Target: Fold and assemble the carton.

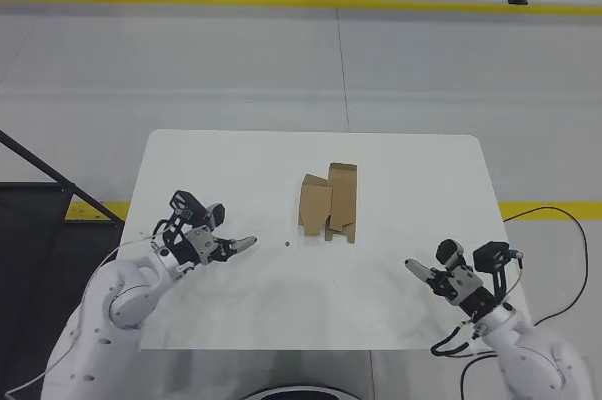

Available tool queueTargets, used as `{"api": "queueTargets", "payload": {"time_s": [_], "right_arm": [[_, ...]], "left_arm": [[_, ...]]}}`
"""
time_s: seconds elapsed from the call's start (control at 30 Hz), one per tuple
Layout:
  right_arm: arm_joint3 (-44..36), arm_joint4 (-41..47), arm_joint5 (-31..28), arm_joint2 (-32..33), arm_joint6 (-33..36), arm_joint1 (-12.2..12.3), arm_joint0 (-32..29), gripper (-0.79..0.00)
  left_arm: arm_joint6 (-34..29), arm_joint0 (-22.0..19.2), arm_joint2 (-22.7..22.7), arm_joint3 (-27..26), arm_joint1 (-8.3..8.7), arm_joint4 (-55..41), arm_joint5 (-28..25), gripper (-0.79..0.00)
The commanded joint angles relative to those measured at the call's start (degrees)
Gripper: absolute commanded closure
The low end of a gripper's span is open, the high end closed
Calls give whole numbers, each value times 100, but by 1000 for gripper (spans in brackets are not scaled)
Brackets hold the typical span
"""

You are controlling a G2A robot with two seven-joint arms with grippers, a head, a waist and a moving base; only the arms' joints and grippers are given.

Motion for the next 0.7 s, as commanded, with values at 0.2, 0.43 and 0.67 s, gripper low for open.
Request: {"api": "queueTargets", "payload": {"time_s": [0.2,0.43,0.67], "right_arm": [[87,940,-291,34,541,44,164,-785],[87,940,-291,34,541,44,164,-785],[-8,826,-228,-106,318,37,112,-785]], "left_arm": [[35,-310,236,201,3,389,-43,-785],[54,-280,262,216,-1,329,-33,-785],[-458,-828,627,688,-86,-1007,442,-785]]}}
